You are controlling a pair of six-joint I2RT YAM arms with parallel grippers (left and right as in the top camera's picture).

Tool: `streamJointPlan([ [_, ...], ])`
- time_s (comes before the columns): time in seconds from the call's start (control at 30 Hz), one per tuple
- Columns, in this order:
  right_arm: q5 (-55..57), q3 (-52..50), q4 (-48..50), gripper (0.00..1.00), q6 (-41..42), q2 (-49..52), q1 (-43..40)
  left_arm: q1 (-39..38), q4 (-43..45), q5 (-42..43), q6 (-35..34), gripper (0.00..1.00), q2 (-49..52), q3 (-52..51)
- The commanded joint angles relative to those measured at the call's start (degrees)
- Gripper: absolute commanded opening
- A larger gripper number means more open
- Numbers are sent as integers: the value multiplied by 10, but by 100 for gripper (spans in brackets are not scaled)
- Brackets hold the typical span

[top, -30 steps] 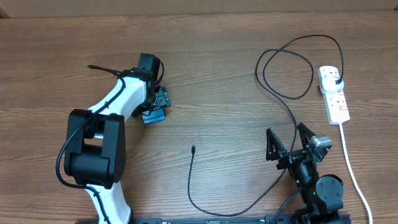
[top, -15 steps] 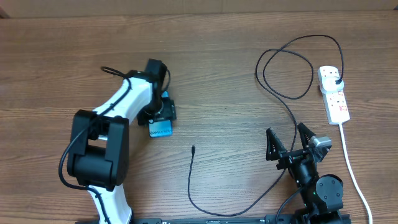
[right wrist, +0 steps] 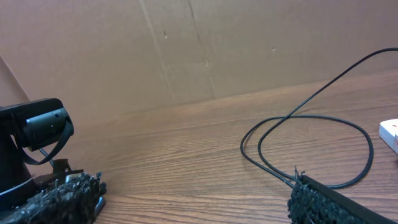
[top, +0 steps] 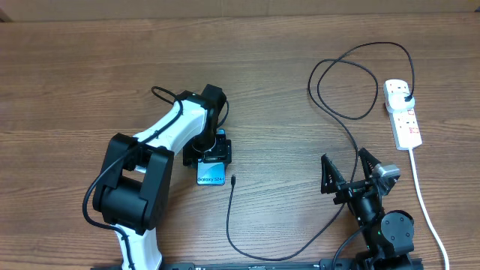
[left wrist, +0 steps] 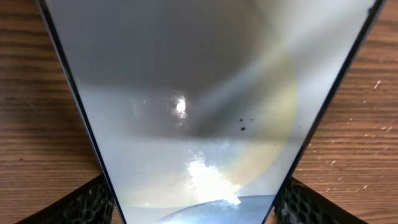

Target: Plug charger to phone and switch on socket

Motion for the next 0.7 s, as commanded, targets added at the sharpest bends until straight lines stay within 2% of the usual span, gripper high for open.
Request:
streamJointPlan([
  [0.0,-1,-6,4,100,-2,-5,-1,-5,7,27,-17,80,26,-16],
  [0.13,-1,-6,4,100,-2,-5,-1,-5,7,24,-17,82,26,-16],
  [0.33,-1,-6,4,100,-2,-5,-1,-5,9,21,-17,100,26,-16],
  [0.67,-1,-6,4,100,-2,-5,-1,-4,18,21,-16,100,26,-16],
])
